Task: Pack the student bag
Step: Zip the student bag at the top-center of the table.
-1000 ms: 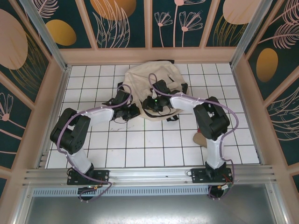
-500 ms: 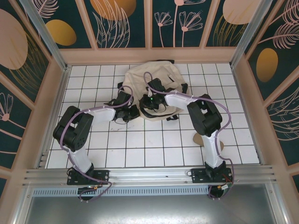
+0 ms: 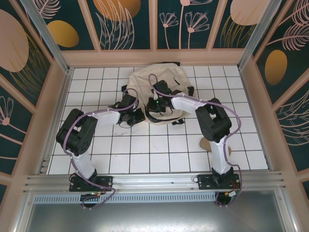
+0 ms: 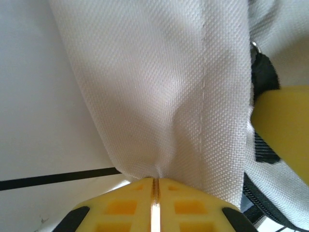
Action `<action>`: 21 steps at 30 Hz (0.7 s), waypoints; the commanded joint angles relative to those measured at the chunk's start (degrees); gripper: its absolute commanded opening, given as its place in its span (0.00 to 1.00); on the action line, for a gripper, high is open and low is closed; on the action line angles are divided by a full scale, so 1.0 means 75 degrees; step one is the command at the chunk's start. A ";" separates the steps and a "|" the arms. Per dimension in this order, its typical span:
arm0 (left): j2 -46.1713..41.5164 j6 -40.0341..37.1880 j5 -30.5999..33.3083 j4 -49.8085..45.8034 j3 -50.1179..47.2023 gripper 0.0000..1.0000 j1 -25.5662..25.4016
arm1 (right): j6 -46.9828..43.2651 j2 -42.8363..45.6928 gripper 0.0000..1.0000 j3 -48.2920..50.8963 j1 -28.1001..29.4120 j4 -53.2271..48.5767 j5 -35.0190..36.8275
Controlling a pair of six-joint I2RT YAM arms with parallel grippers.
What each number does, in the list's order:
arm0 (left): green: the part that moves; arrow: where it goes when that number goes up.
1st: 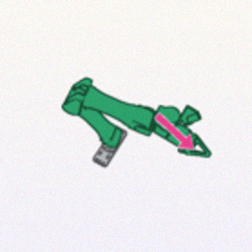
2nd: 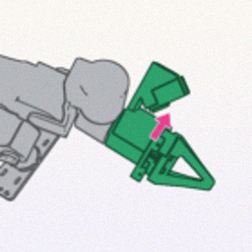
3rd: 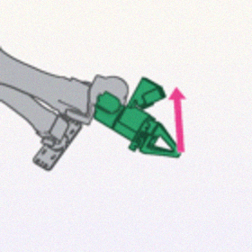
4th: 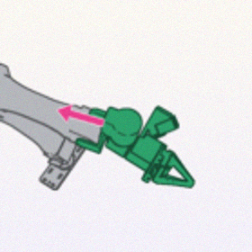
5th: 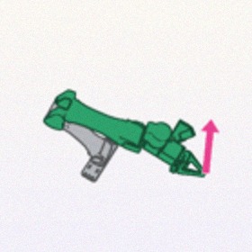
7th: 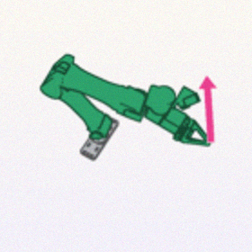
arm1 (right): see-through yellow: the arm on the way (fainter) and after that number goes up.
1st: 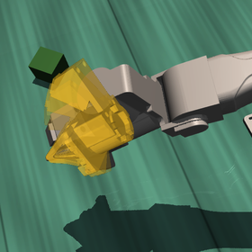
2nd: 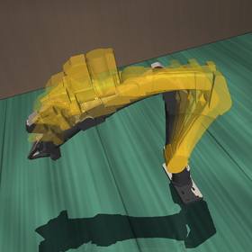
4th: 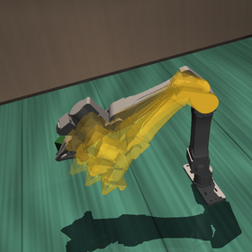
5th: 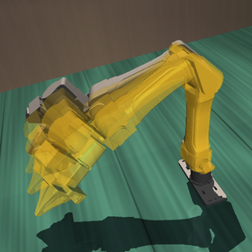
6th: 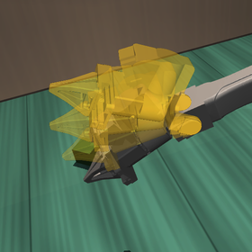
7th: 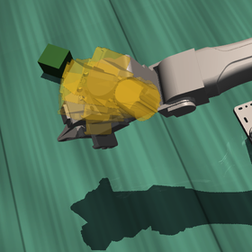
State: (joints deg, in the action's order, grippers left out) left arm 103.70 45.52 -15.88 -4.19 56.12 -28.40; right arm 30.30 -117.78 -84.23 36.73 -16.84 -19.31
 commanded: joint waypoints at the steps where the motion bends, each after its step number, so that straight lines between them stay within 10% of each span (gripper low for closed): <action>1: -0.0540 -0.0605 -0.0134 -0.0325 0.0321 0.18 0.0253 | -0.0449 0.0749 0.00 0.0133 -0.0214 -0.0415 -0.0272; 11: -0.1252 -0.0354 0.0257 -0.0422 0.1038 0.51 0.0752 | -0.0466 0.0991 0.00 0.0099 -0.0409 -0.0163 -0.1436; 21: 0.0556 0.0693 0.0391 -0.0098 0.2401 0.59 0.0740 | -0.1084 0.0610 0.00 -0.0092 -0.0278 -0.0387 -0.1323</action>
State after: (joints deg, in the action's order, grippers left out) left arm 105.67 48.38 -14.33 -4.60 71.37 -22.87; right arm 25.71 -112.33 -83.53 33.98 -17.47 -29.45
